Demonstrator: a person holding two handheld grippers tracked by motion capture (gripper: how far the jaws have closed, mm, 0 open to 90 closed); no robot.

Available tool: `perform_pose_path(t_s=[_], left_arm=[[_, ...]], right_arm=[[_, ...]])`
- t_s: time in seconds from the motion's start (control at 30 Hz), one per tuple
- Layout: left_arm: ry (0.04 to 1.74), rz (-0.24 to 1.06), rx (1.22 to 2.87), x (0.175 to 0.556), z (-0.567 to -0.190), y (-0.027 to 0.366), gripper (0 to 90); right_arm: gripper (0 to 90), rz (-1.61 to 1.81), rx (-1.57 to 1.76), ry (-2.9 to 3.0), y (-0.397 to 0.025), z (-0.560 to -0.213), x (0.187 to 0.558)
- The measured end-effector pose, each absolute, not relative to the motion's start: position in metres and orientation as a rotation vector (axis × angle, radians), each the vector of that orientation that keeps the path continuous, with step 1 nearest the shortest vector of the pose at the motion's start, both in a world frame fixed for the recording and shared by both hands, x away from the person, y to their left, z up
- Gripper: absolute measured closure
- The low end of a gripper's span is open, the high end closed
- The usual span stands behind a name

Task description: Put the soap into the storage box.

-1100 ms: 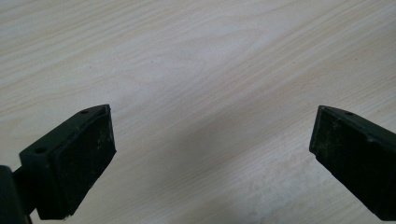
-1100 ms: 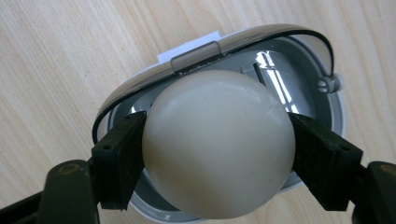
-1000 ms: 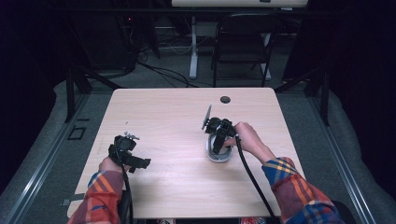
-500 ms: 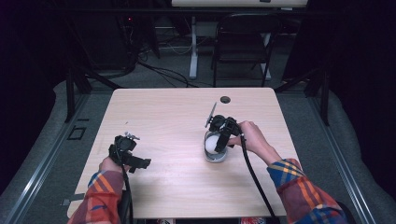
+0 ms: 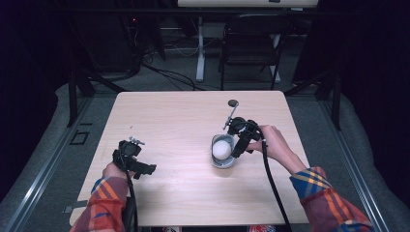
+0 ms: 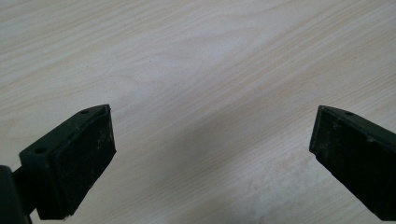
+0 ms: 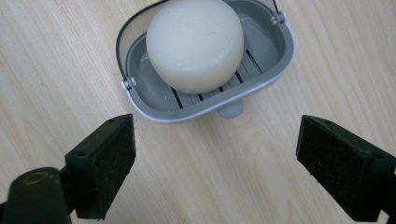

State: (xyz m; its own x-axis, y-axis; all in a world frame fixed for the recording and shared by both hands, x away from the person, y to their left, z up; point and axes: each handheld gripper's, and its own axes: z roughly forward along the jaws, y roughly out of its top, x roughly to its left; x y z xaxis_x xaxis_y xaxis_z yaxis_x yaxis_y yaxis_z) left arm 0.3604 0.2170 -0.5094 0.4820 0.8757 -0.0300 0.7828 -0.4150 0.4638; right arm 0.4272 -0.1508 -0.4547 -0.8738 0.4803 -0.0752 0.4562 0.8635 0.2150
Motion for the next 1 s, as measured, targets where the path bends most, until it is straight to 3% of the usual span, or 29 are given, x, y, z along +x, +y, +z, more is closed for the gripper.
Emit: perform_pose_path(t_s=[0.23,1.0], left_arm=[[1.379,0.304,2.316,0.36,-0.509,0.217,0.1],[1.379,0.31,2.317,0.36,-0.509,0.216,0.0]], right_arm=[[6.8,0.288,0.763,2.881,-0.173,-0.451,0.418],[6.6,0.212,0.958,2.837,-0.256,-0.475,0.388]])
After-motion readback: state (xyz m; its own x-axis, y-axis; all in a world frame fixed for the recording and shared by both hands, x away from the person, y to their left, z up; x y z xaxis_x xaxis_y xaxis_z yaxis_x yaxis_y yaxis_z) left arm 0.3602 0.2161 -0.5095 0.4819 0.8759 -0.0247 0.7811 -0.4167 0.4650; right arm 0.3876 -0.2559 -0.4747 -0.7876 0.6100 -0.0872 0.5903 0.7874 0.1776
